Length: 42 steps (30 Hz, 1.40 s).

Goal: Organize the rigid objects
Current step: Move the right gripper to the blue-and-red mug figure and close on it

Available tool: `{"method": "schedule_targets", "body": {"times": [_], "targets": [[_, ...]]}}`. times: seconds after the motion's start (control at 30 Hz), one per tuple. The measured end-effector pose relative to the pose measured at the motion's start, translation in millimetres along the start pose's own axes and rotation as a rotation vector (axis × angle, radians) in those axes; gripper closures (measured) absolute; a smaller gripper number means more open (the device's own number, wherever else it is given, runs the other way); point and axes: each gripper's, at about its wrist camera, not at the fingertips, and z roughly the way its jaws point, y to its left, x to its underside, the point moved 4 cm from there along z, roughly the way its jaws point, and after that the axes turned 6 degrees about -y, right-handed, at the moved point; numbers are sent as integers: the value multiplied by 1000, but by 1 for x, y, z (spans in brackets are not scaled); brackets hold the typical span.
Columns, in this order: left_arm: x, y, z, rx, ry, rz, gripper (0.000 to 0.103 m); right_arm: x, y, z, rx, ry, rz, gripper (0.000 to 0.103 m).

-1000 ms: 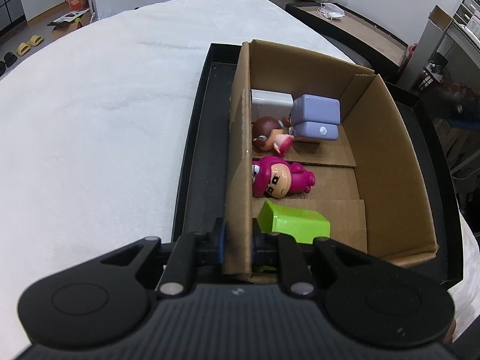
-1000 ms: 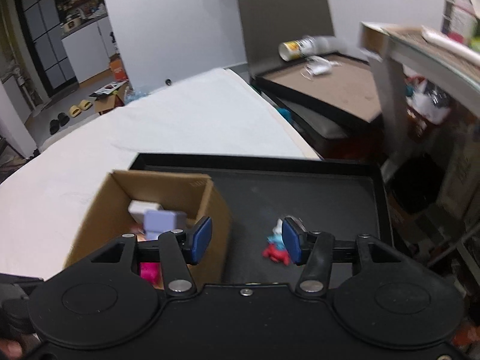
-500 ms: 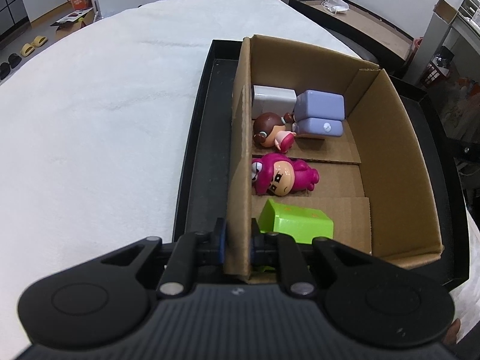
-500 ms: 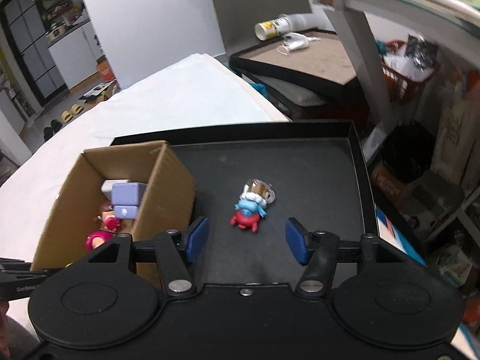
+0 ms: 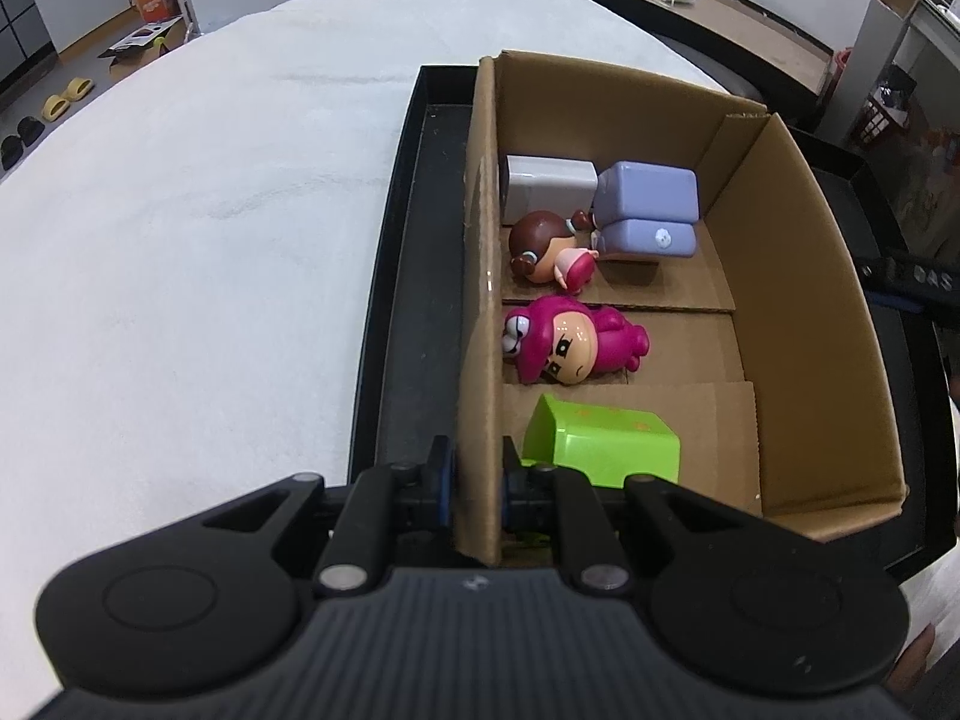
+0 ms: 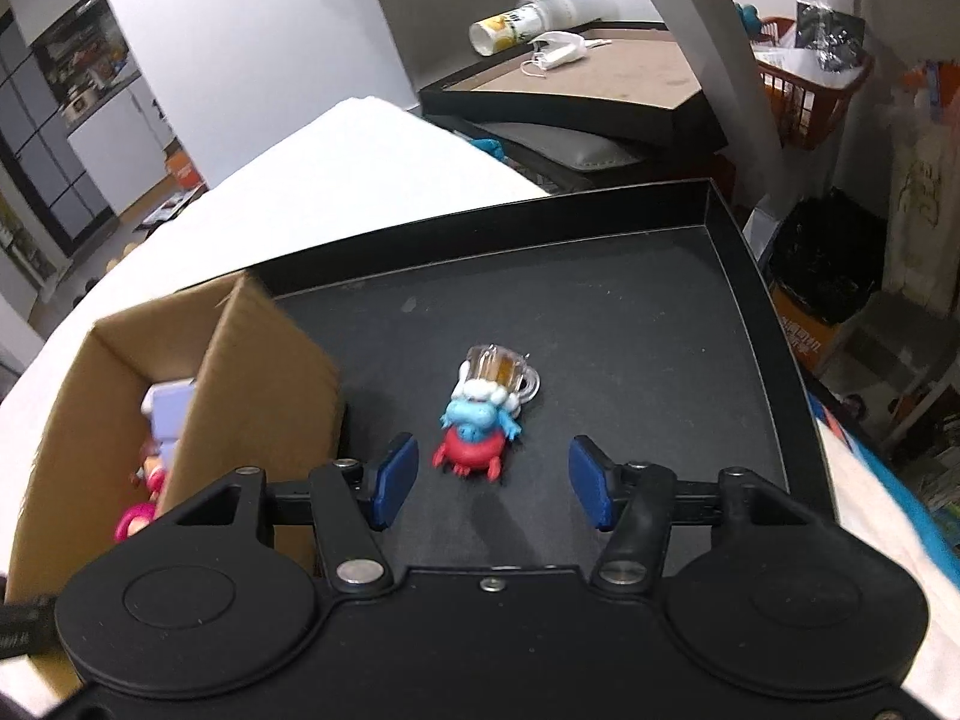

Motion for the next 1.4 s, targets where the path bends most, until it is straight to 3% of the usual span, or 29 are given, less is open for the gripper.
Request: {"method": "schedule_targets", "body": {"times": [0.47,0.53,0.63,0.97,1.1,1.23,1.4], "targets": [[-1,0,6,1,36,-4,90,1,0,30,64,-21,16,50],[-1,0,7,0,34,-2,90,0,-1,29,70,-22,29,62],[-1,0,7,1,34,-7,90,0,-3,29,75,-23,30,67],[-1,-1,8,1,34,2,90,-1,9,34,90,-29,-68,59],[-1,-1,7,3,34,4,90,0,15,37,92,-32,-92,48],[-1,-1,8,2,33,7,90,4,22,39,116,-47,-146,48],[-1,-1,8,-1,34,11,90,7,24,38,179,-65,-210,64]]}}
